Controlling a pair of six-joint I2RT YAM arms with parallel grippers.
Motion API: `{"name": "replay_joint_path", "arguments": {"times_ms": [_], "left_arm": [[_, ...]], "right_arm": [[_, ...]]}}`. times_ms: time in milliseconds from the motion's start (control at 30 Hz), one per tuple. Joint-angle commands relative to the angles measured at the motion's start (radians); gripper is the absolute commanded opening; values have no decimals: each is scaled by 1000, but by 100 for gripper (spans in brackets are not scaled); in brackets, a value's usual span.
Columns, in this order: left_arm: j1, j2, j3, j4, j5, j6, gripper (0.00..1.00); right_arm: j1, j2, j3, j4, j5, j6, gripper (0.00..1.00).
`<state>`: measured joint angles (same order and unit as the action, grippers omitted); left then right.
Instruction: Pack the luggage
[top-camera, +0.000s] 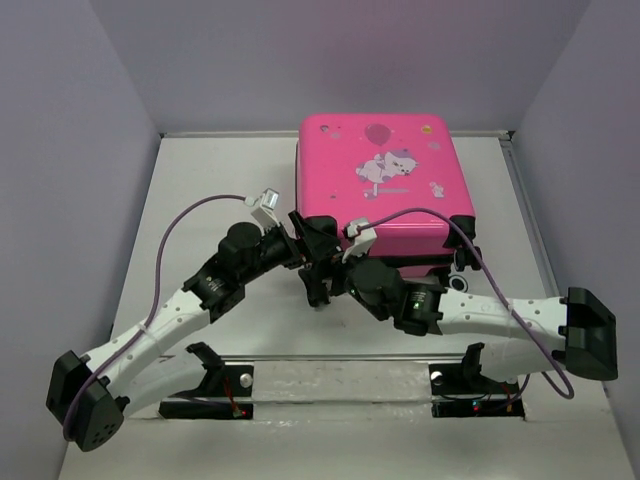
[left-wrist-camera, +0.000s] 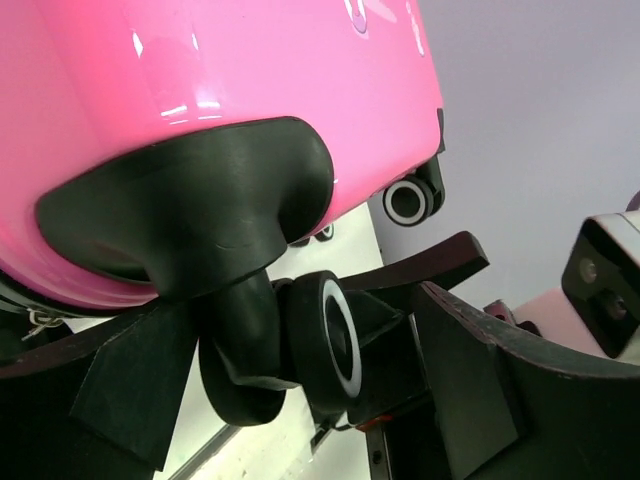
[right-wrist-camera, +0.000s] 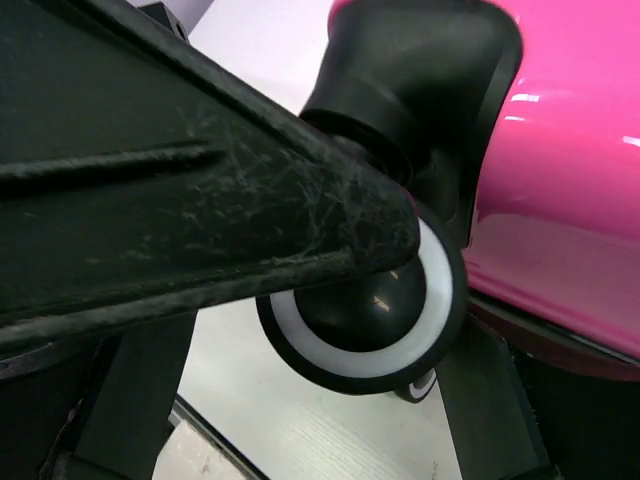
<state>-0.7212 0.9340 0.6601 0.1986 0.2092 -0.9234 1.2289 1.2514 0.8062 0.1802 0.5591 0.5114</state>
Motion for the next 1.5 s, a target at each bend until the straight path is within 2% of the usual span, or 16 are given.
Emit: {"name": "replay_joint_path", "arguments": {"times_ms": [0, 300, 400, 433, 500, 567, 667, 733, 800, 833, 933, 1033, 1100, 1167, 1300, 1467], "left_arm": [[3, -37, -10, 108, 19, 34, 96], [3, -41, -30, 121, 41, 31, 92], [5, -40, -37, 124, 44, 29, 91], [5, -41, -37, 124, 50, 31, 90], [5, -43, -39, 117, 53, 34, 90], [5, -44, -40, 111, 52, 40, 89], [6, -52, -43, 87, 48, 52, 88], [9, -60, -48, 79, 47, 57, 88], [12, -66, -53, 78, 47, 57, 88], [16, -69, -54, 71, 47, 60, 88], [23, -90, -45, -12, -5, 108, 88], [26, -124, -1, -190, -216, 240, 86], [25, -165, 19, -290, -436, 273, 84], [26, -226, 0, -370, -561, 275, 74], [26, -290, -98, -352, -558, 247, 45], [25, -229, -232, -210, -452, 254, 33]], "right_arm": [[-40, 23, 111, 22, 45, -100, 100], [-95, 103, 176, 51, 162, -74, 93], [-95, 118, 174, 96, 223, -59, 74], [-95, 123, 175, 116, 235, -53, 59], [-95, 144, 180, 139, 265, -48, 55], [-95, 160, 191, 160, 272, -42, 56], [-95, 198, 215, 188, 227, -63, 78], [-95, 223, 235, 186, 225, -65, 77], [-95, 232, 240, 192, 231, -66, 65], [-95, 235, 240, 199, 237, -65, 48], [-95, 227, 222, 231, 255, -74, 20], [-95, 204, 191, 246, 269, -77, 7], [-95, 186, 169, 255, 271, -79, 7], [-95, 154, 139, 258, 265, -88, 7], [-95, 89, 93, 231, 237, -97, 7], [-95, 20, 51, 200, 220, -96, 7]]}}
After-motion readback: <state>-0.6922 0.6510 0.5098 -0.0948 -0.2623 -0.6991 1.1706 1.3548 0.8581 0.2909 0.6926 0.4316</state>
